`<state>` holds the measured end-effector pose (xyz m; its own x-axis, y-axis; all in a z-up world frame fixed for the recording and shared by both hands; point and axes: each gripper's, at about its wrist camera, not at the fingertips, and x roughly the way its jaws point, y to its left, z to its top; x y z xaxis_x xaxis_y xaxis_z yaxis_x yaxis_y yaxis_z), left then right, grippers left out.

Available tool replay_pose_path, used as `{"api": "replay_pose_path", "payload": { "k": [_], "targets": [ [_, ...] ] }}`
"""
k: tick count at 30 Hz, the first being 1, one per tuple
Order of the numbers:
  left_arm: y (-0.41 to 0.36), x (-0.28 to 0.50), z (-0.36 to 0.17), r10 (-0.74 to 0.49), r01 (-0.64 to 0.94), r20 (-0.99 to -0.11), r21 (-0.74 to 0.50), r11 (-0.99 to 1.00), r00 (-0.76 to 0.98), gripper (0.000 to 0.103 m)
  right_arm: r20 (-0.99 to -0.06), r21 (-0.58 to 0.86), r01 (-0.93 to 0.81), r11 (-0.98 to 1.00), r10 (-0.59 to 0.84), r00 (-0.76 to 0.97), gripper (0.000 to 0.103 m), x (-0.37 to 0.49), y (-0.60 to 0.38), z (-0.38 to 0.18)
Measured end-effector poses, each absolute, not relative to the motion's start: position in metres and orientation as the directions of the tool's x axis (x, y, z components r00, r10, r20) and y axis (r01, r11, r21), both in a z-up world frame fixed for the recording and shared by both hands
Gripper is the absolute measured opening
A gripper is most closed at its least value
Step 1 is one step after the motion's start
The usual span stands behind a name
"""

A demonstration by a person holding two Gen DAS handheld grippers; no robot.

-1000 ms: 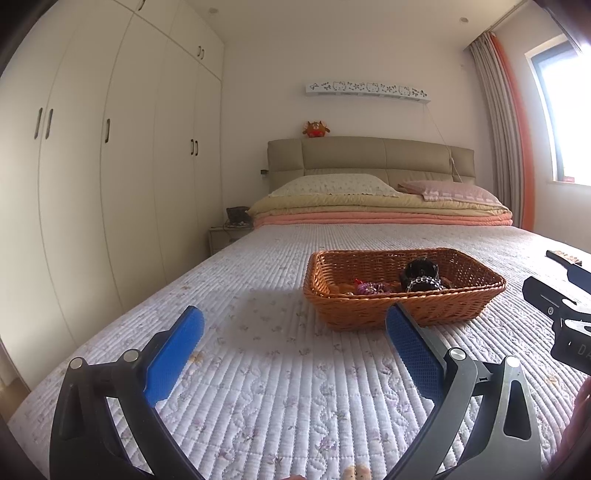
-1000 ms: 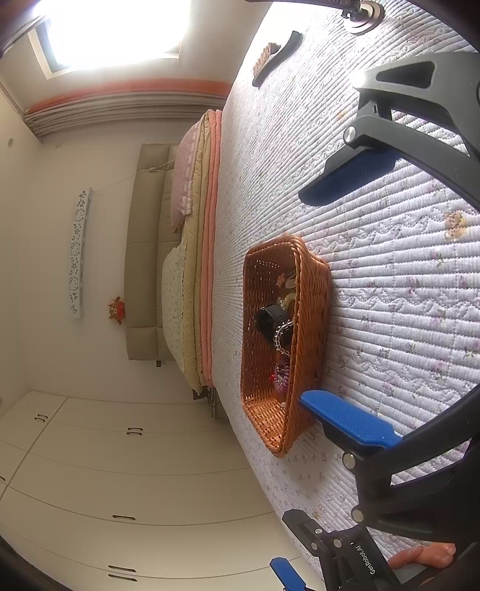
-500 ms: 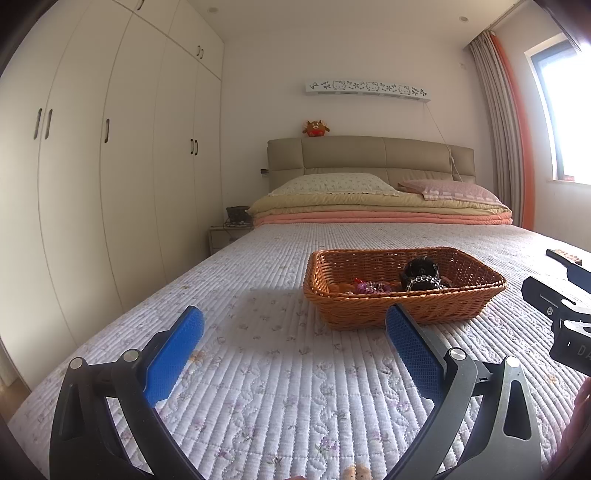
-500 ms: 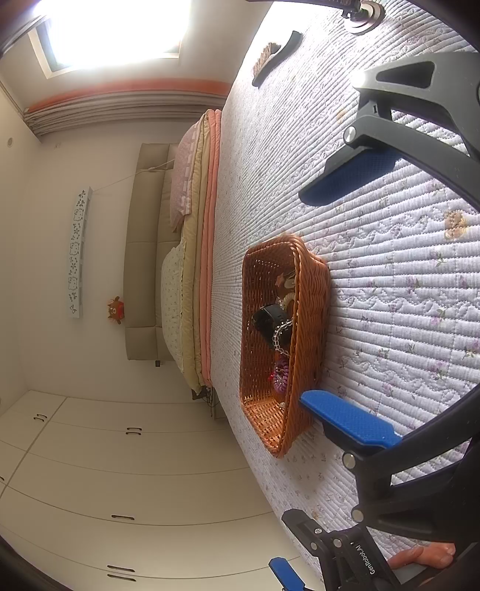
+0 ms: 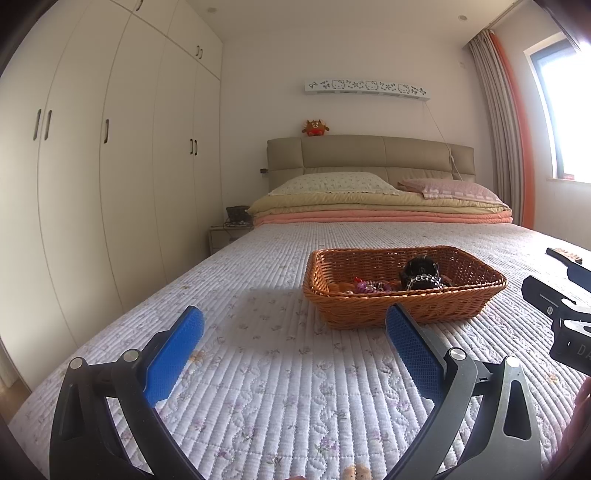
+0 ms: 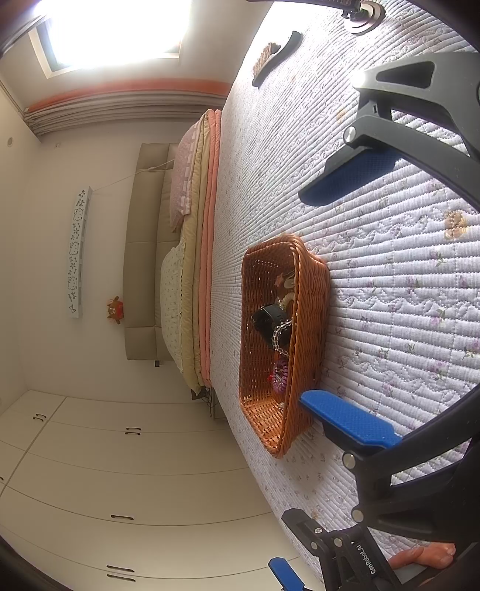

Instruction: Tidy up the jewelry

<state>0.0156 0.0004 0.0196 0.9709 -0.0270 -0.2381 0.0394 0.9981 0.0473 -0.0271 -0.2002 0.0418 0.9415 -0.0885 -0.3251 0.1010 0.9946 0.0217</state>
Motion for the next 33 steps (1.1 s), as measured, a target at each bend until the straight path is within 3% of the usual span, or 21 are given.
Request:
{"api": "replay_pose_path", "payload": {
  "k": [33],
  "targets": [
    [0.0025,0.0188,0.0162,-0.038,0.055,-0.251,0.060,0.997,0.967,0.096,-0.326,0.021,0.098,0.995,-0.086,0.941,0.095,-0.0274,-0.2014,0.0424]
  ]
}}
